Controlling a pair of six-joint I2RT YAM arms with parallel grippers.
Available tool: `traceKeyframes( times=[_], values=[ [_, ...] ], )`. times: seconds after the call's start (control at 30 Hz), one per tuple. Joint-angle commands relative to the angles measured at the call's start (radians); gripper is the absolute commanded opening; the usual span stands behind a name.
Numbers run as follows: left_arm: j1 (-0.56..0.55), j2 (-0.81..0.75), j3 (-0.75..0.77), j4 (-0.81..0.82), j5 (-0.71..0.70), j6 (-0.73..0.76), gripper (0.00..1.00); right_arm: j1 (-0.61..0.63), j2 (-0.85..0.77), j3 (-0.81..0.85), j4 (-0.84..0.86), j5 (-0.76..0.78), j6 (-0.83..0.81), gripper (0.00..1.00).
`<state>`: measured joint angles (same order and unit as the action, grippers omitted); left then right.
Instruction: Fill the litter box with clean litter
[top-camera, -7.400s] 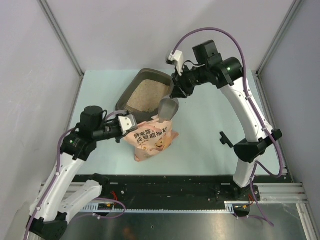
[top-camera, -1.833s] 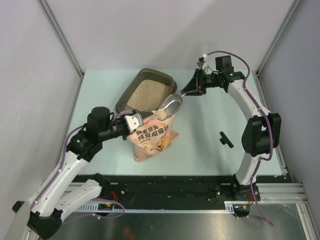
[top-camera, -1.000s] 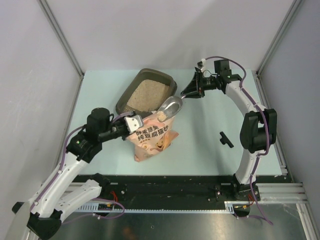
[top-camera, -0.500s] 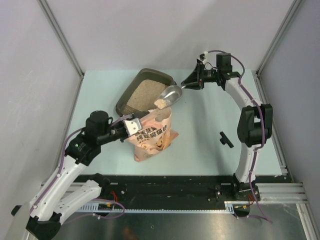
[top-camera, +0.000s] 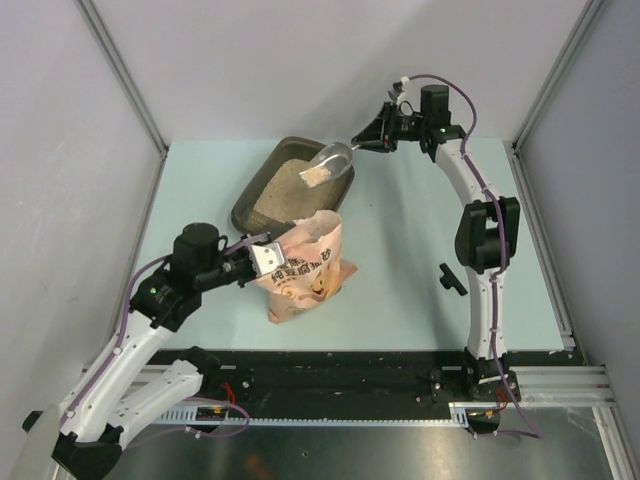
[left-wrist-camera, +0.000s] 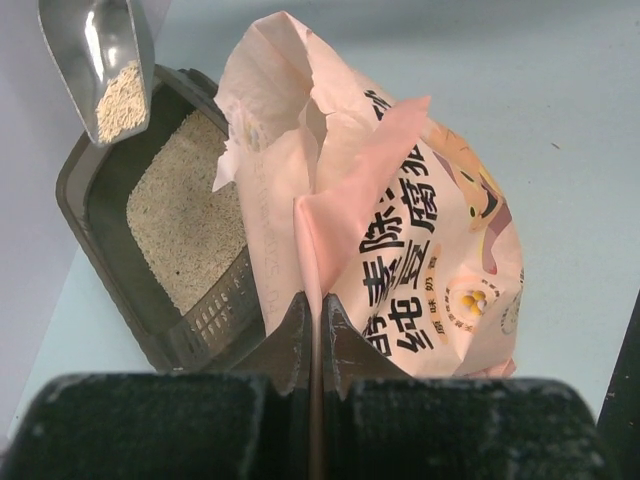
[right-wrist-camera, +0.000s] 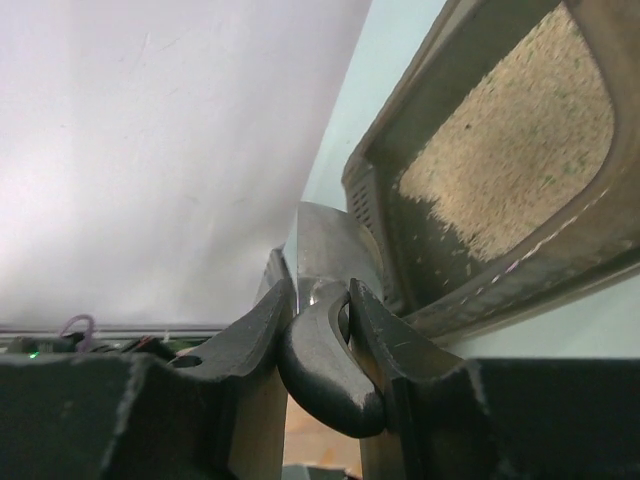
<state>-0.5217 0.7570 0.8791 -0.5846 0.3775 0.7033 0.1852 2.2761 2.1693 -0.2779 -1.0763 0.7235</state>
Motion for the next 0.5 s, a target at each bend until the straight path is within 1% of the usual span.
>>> traceKeyframes(
  times=[0.0, 0.07, 0.13, 0.2, 0.3, 0.47],
  values=[
    [-0.004, -0.015, 0.034, -0.096, 0.026, 0.073, 0.00, 0.045, 0.066, 0.141, -0.040, 0.108, -0.065, 0.00],
    [-0.009, -0.021, 0.034, -0.168, 0.054, 0.157, 0.00, 0.057, 0.107, 0.199, -0.041, 0.136, -0.087, 0.00],
    [-0.017, -0.050, 0.015, -0.205, 0.055, 0.226, 0.00, 0.068, 0.140, 0.253, -0.070, 0.194, -0.126, 0.00],
    [-0.024, -0.079, -0.003, -0.230, 0.052, 0.301, 0.00, 0.072, 0.161, 0.276, -0.044, 0.242, -0.127, 0.00],
    [-0.046, -0.130, -0.037, -0.250, 0.028, 0.361, 0.00, 0.085, 0.174, 0.281, -0.001, 0.320, -0.156, 0.00],
    [-0.057, -0.150, -0.065, -0.276, 0.012, 0.386, 0.00, 0.114, 0.171, 0.250, 0.072, 0.432, -0.232, 0.00]
  ],
)
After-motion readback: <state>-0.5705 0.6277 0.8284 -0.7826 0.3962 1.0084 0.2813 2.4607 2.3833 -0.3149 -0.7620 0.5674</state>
